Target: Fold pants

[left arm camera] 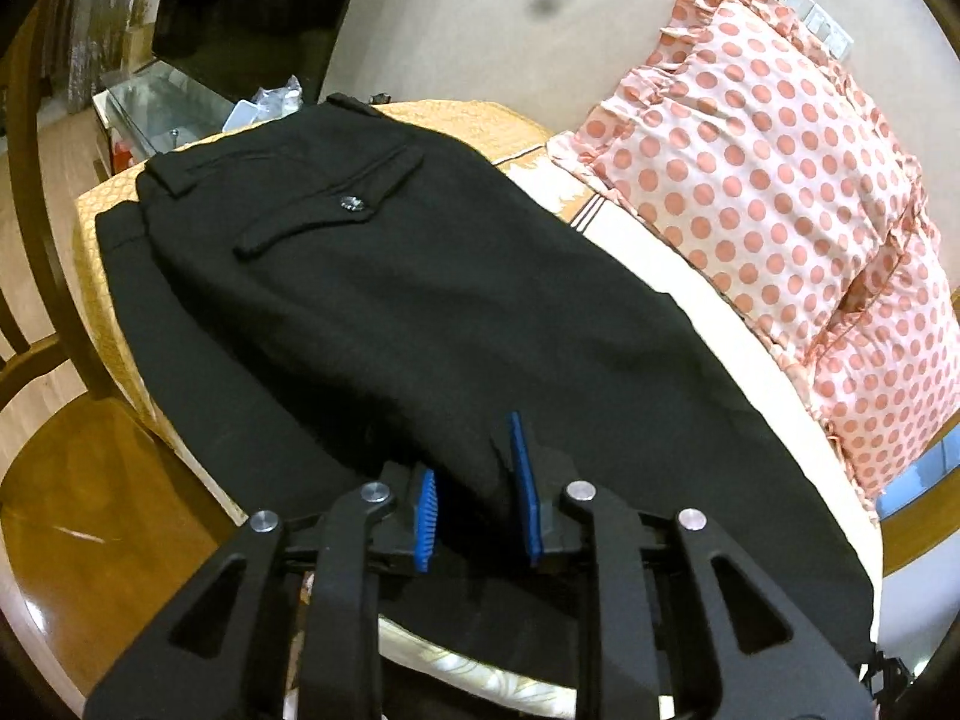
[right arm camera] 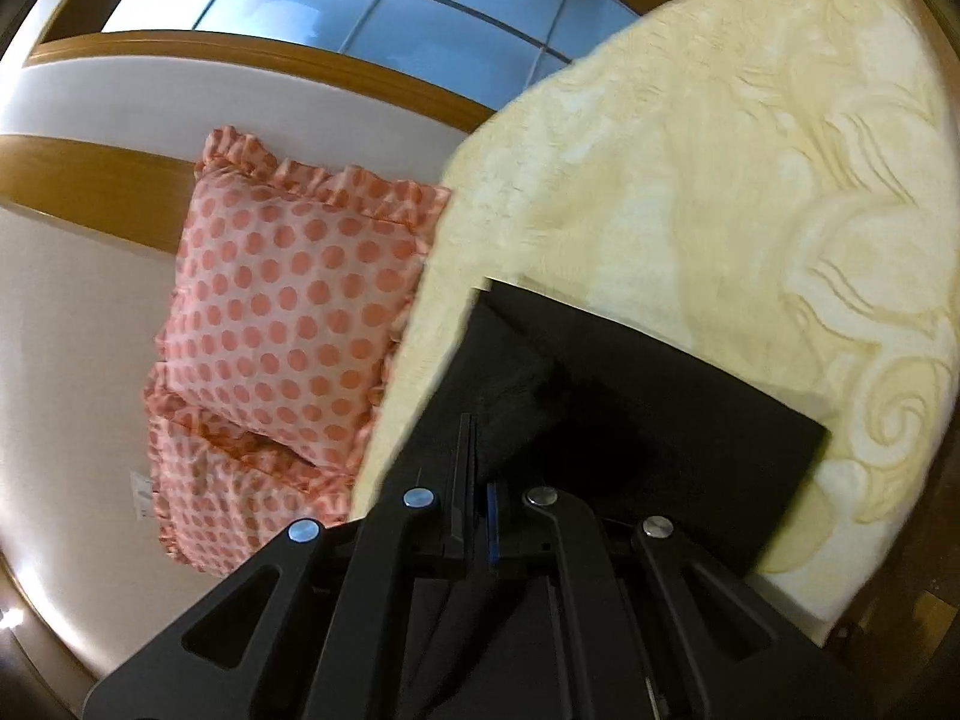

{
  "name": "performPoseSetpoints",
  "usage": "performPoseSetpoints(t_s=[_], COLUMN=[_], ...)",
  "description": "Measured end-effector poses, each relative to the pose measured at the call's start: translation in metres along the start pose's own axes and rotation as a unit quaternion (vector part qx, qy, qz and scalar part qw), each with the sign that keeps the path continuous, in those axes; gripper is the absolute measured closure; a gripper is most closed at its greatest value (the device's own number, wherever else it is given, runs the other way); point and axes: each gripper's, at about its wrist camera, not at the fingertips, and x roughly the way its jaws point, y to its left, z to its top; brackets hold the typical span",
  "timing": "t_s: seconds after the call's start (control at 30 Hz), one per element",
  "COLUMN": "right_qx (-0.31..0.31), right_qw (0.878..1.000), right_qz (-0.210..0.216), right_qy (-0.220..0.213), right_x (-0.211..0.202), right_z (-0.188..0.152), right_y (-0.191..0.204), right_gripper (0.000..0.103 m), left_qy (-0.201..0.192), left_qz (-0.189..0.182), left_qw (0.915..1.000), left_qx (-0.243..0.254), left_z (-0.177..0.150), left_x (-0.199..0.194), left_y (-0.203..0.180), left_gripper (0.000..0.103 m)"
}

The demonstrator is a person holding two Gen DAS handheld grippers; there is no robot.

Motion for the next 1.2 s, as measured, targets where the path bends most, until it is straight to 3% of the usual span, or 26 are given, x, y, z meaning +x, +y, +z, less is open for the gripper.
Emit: performPoseSetpoints(t_s=[0.1,0.23,0.6,0.83,0.97,1.0,1.03,1.1,1.2], right_qx=[-0.039,0.001,-0.019,-0.058,-0.085,-0.088,-0.09,-0.089,-0.096], right_qw=[0.999,0.999,0.998,0.995,0.99,0.989,0.989,0.987,0.981], right_qz=[-0.02,-0.049,-0.054,-0.084,-0.109,-0.115,-0.119,-0.131,-0.154], right_qy=[-0.016,-0.001,-0.01,-0.009,-0.008,-0.01,-0.013,-0.034,-0.073], right_x=[-0.012,-0.014,-0.023,-0.012,-0.016,-0.02,-0.024,-0.037,-0.055], right_z=[-0.003,-0.011,-0.016,-0.013,-0.016,-0.016,-0.016,-0.013,-0.008], right_y=[0.011,-0.019,-0.021,-0.014,-0.013,-0.013,-0.014,-0.017,-0.016], right_gripper=[0.1,0.1,0.1,0.1,0.1,0.097,0.086,0.077,0.073], left_qy=[-0.014,-0.005,-0.003,-0.033,-0.045,-0.048,-0.053,-0.074,-0.114], left_qz=[-0.002,0.006,0.0,0.0,-0.006,-0.006,-0.001,0.024,0.066], left_qw=[0.9998,0.9997,0.9995,0.9986,0.9981,0.998,0.9978,0.9961,0.9907], left_qx=[0.012,0.023,0.032,0.041,0.041,0.039,0.04,0.042,0.037], left_z=[-0.003,-0.014,-0.031,-0.044,-0.044,-0.043,-0.042,-0.037,-0.03], left_x=[-0.011,-0.012,-0.02,-0.026,-0.03,-0.032,-0.034,-0.04,-0.052], left_y=[0.0,0.007,0.018,0.02,0.025,0.026,0.028,0.03,0.034], left_gripper=[0.085,0.088,0.091,0.091,0.084,0.078,0.071,0.063,0.058])
